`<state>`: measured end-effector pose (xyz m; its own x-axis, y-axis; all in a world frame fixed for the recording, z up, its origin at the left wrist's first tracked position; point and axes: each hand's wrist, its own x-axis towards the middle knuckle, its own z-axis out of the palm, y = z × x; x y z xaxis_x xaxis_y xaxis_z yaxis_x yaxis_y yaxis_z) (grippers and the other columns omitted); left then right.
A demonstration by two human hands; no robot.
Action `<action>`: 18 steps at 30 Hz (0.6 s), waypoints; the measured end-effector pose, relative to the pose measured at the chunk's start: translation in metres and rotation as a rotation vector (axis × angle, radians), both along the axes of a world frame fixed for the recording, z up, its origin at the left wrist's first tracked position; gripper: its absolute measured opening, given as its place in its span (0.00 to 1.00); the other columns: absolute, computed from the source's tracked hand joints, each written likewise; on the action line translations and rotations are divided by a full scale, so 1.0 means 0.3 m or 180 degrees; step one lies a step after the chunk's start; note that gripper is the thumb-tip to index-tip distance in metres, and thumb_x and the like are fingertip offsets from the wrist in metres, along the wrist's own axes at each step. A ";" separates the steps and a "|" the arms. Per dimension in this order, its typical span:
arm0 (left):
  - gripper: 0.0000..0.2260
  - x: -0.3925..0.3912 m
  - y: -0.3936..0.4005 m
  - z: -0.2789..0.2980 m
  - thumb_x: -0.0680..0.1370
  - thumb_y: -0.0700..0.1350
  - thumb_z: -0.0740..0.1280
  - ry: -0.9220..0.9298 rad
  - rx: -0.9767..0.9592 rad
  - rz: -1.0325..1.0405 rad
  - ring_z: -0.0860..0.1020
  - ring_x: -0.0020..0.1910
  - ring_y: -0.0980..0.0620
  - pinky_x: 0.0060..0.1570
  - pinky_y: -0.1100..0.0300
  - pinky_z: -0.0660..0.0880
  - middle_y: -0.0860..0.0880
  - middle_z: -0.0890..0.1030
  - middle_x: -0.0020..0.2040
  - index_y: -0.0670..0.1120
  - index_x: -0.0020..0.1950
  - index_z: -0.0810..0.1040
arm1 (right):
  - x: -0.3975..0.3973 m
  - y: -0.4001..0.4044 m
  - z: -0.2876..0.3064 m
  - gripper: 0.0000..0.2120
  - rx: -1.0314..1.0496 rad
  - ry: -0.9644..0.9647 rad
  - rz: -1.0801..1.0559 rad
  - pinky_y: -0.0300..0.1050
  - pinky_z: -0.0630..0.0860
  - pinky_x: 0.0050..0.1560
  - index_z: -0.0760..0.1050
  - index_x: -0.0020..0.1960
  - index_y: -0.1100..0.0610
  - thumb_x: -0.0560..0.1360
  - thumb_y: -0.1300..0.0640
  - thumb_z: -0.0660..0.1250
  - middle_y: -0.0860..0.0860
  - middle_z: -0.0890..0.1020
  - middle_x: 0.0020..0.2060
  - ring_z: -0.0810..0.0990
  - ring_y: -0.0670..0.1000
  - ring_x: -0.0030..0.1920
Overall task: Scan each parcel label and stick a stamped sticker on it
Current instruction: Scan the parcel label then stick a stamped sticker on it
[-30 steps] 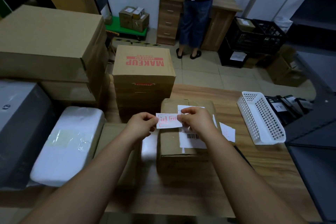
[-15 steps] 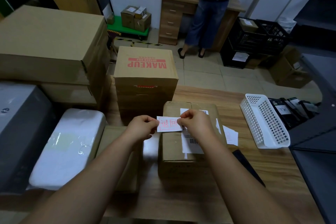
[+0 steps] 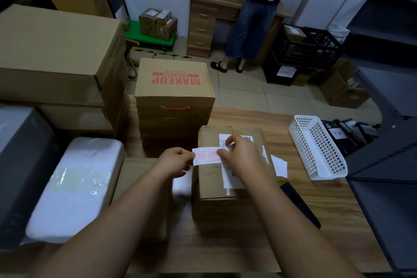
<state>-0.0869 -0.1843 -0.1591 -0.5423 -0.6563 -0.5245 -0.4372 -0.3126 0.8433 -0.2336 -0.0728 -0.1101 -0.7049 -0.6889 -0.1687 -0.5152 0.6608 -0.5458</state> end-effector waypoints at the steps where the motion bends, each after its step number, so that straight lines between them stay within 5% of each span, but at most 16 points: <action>1: 0.06 0.004 0.008 -0.004 0.79 0.46 0.67 0.0026 -0.0084 0.0068 0.77 0.42 0.50 0.44 0.56 0.74 0.47 0.81 0.47 0.43 0.50 0.78 | -0.004 0.016 0.001 0.13 -0.0094 -0.0001 0.0022 0.47 0.77 0.51 0.78 0.60 0.54 0.77 0.52 0.68 0.47 0.77 0.48 0.78 0.48 0.48; 5: 0.10 0.030 0.061 -0.034 0.79 0.45 0.68 0.0104 -0.1552 0.0397 0.76 0.53 0.52 0.52 0.60 0.71 0.50 0.77 0.55 0.47 0.59 0.79 | 0.009 0.079 -0.016 0.15 -0.0141 0.0282 0.0678 0.38 0.66 0.58 0.77 0.66 0.50 0.80 0.51 0.65 0.46 0.73 0.61 0.69 0.44 0.60; 8: 0.14 0.029 0.122 -0.057 0.80 0.47 0.66 0.0321 -0.2175 0.0204 0.74 0.60 0.51 0.60 0.59 0.71 0.49 0.75 0.60 0.46 0.65 0.79 | 0.031 0.096 -0.057 0.15 -0.0138 0.0699 0.0818 0.45 0.67 0.65 0.79 0.65 0.49 0.80 0.50 0.65 0.46 0.73 0.64 0.66 0.49 0.65; 13: 0.29 0.020 0.181 -0.090 0.78 0.60 0.50 -0.0038 -0.2055 -0.0312 0.66 0.72 0.50 0.72 0.51 0.63 0.50 0.67 0.75 0.48 0.76 0.67 | 0.073 0.126 -0.080 0.22 0.0378 0.1136 0.1032 0.50 0.58 0.69 0.67 0.75 0.47 0.83 0.44 0.52 0.47 0.66 0.74 0.60 0.52 0.72; 16: 0.27 0.031 0.208 -0.106 0.82 0.58 0.51 0.0087 -0.1711 -0.0563 0.60 0.76 0.53 0.76 0.50 0.57 0.51 0.62 0.78 0.49 0.79 0.61 | 0.090 0.145 -0.073 0.32 0.0479 0.1125 0.1059 0.51 0.56 0.70 0.63 0.77 0.48 0.79 0.38 0.40 0.47 0.62 0.77 0.58 0.52 0.73; 18: 0.25 0.038 0.216 -0.109 0.83 0.55 0.52 0.0213 -0.1494 -0.0640 0.59 0.77 0.53 0.77 0.51 0.56 0.50 0.62 0.78 0.48 0.79 0.61 | 0.091 0.147 -0.078 0.27 0.0569 0.1053 0.1071 0.50 0.55 0.71 0.59 0.78 0.48 0.82 0.41 0.45 0.46 0.59 0.78 0.56 0.51 0.74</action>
